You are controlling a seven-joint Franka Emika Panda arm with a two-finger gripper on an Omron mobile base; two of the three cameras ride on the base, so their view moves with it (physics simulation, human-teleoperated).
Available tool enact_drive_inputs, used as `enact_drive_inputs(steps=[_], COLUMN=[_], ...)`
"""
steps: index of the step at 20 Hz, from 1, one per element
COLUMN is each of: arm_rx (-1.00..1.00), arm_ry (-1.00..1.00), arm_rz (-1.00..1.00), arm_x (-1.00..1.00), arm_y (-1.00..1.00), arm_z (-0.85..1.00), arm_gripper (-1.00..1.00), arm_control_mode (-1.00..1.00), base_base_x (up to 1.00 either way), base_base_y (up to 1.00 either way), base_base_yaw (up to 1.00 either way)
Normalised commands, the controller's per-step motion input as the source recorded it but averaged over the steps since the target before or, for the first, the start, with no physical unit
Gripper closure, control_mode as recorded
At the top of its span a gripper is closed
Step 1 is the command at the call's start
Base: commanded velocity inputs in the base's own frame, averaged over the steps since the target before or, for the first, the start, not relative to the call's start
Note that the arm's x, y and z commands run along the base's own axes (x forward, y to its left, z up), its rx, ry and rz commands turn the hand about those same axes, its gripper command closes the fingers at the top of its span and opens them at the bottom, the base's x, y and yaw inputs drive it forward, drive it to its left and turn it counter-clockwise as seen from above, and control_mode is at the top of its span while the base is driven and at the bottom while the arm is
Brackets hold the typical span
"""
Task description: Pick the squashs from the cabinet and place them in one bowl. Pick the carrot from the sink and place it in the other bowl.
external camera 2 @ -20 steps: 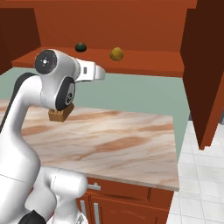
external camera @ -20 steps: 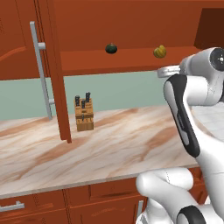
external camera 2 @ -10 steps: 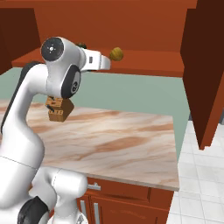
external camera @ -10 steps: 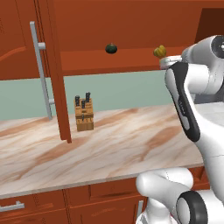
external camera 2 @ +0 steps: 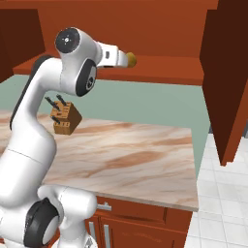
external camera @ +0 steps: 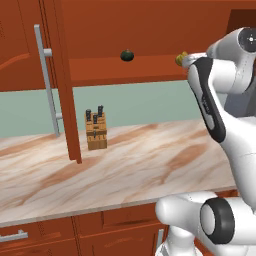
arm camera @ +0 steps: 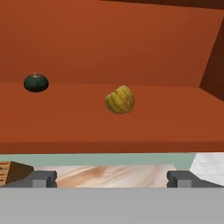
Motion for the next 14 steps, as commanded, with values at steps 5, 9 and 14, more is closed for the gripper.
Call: enact_drive_inputs(steps=[5,9,14], arm_rx=[0.00,0.00,0.00], arm_ry=[0.02,0.03,0.00], arm_rz=[-0.01,-0.01,-0.01], arm_x=[0.34,0.28,0.24], arm_y=[-0.06,-0.06,-0.05], arm_z=[0.03,0.00,-0.04], arm_gripper=[-1.00,-1.00,-1.00], arm_control_mode=[-1.00,-1.00,-1.00], base_base_x=[0.00,0.00,0.00], base_base_y=[0.00,0.00,0.00], base_base_yaw=[0.00,0.00,0.00])
